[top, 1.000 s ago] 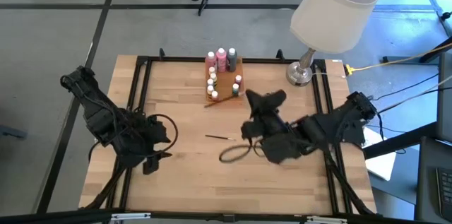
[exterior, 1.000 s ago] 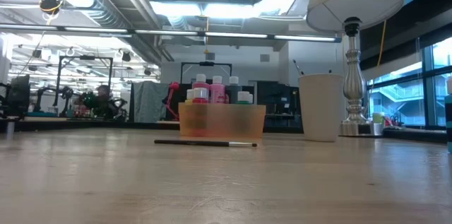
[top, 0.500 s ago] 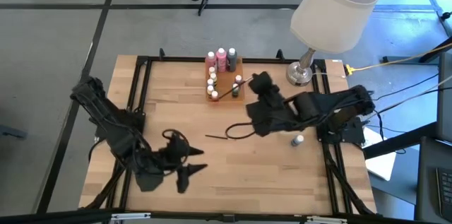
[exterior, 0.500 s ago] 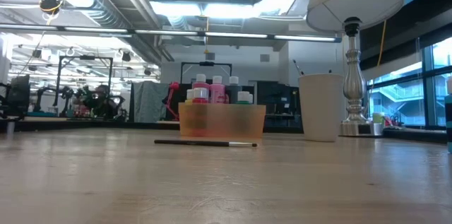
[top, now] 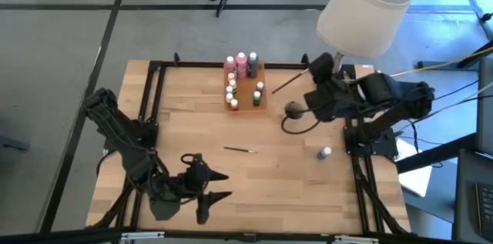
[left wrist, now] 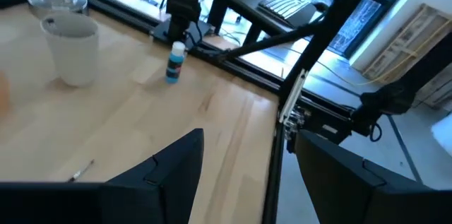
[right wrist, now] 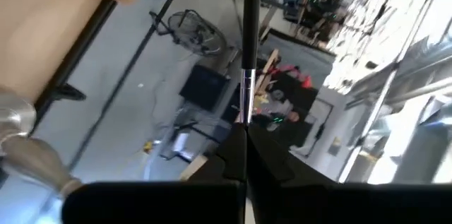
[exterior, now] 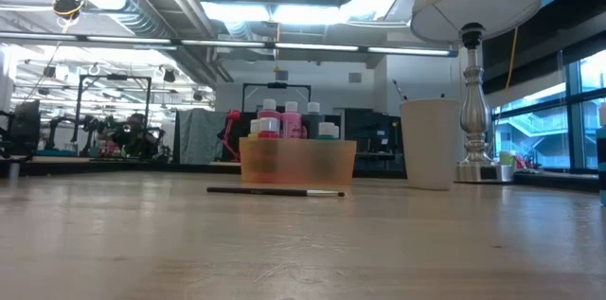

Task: Pick & Place Paint Supplies
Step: Put the black paint brush into the light brown cup

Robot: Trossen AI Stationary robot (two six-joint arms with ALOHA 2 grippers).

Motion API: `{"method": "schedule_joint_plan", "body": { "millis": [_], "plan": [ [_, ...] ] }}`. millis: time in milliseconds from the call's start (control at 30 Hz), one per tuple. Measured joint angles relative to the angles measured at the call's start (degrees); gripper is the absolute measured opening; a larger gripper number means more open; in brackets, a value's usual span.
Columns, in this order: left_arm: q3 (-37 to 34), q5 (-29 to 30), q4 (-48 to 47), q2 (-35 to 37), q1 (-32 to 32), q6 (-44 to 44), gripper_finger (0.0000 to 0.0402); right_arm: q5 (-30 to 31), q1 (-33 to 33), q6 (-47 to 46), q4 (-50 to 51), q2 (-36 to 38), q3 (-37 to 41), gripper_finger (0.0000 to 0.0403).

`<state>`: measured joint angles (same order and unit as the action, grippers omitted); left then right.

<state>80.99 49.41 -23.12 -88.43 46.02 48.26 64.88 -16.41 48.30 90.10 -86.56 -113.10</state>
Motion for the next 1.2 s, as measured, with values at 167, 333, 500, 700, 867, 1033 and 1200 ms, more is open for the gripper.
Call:
{"method": "schedule_joint_plan", "body": {
  "millis": [167, 333, 500, 700, 867, 1033, 1200],
  "plan": [
    [0.02, 0.79, 0.96, 0.51, -0.36, -3.46, 0.0221, -1.42, 2.88, -1.41, -0.06, 3.22, 4.95, 0.0000],
    [0.02, 5.65, 6.26, 0.05, -1.72, -1.87, 0.0221, -2.66, 3.99, -2.89, -0.12, 6.96, 13.31, 0.0000],
    [0.06, 14.67, 15.95, -2.31, -3.23, -3.64, 0.0221, -2.58, 2.15, -4.06, -0.12, 13.89, 22.19, 0.0000],
    [0.04, 18.19, 27.61, -8.43, -7.43, -7.39, 0.0221, -2.44, -2.94, -5.47, -0.04, 19.00, 32.71, 0.0000],
    [0.04, 11.13, 37.04, -14.03, -11.50, -7.55, 0.0221, -1.73, -6.62, -6.32, -0.08, 19.41, 39.15, 0.0000],
    [0.04, 5.93, 48.55, -18.05, -14.08, -11.12, 0.0221, -0.11, -7.40, -6.42, -0.08, 19.47, 41.25, 0.0000],
    [0.04, 3.54, 57.61, -18.61, -14.80, -16.64, 0.0221, -0.12, -6.71, -7.15, -0.10, 19.47, 43.41, 0.0000]
  ]
}}
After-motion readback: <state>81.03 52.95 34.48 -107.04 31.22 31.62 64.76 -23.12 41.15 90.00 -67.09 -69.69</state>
